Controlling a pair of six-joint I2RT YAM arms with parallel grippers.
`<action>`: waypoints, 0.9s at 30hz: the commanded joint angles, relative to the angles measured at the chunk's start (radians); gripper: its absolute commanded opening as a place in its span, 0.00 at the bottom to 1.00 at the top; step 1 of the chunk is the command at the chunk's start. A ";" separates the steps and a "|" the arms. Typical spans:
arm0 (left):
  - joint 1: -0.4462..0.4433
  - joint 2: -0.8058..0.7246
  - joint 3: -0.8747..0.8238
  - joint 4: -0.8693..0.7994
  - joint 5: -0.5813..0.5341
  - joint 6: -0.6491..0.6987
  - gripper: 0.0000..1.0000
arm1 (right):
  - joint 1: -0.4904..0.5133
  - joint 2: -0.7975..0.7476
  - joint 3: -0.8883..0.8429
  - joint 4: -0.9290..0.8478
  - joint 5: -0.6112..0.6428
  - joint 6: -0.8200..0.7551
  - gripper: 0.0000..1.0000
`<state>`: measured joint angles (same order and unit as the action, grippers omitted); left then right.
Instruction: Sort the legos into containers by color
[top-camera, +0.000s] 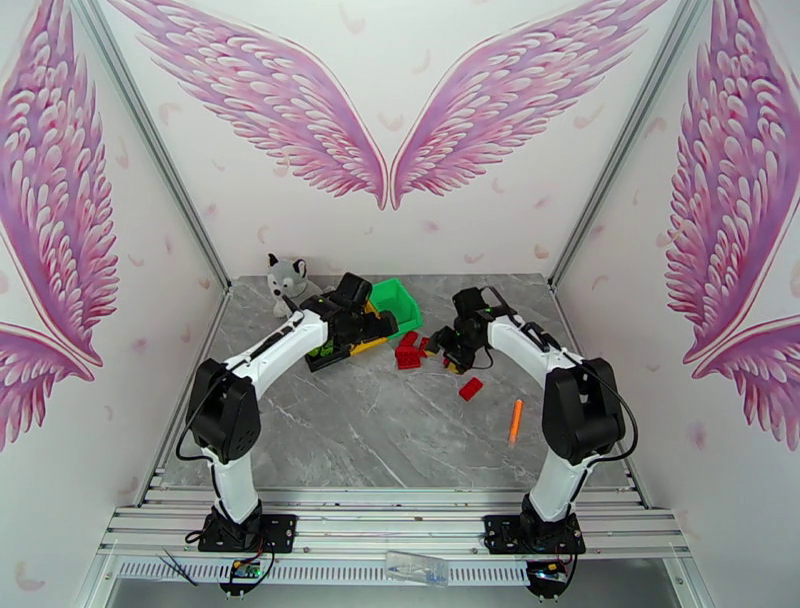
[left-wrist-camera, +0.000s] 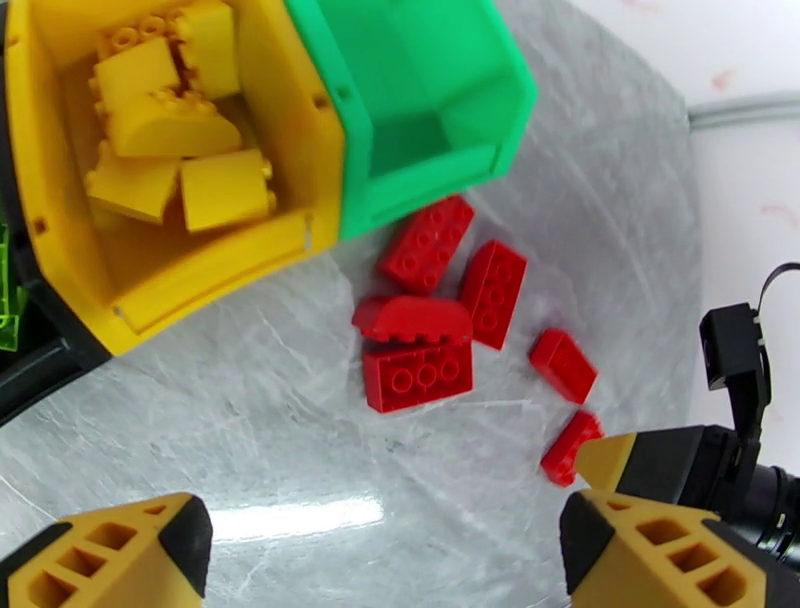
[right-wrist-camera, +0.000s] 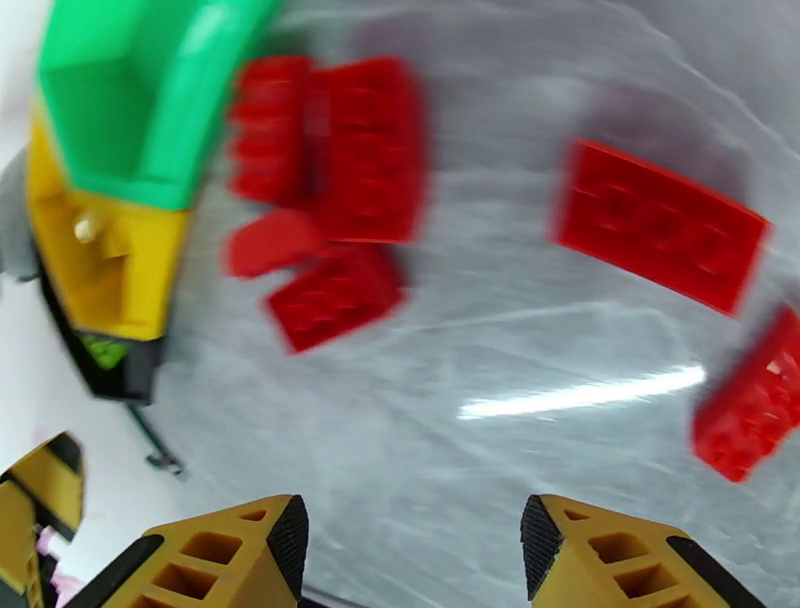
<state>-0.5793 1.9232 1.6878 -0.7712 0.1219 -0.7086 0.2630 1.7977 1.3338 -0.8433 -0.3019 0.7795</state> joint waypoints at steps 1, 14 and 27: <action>-0.036 0.036 0.060 -0.082 -0.060 0.066 0.97 | -0.014 -0.054 -0.054 -0.067 0.128 -0.010 0.64; -0.071 0.047 0.065 -0.068 -0.042 0.061 0.96 | -0.062 -0.034 -0.135 -0.047 0.215 0.069 0.63; -0.060 0.046 0.064 -0.068 -0.026 0.061 0.96 | -0.071 0.084 -0.100 -0.023 0.241 0.081 0.66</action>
<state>-0.6468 1.9564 1.7153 -0.8257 0.0875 -0.6579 0.2005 1.8603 1.2049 -0.8871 -0.0879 0.8421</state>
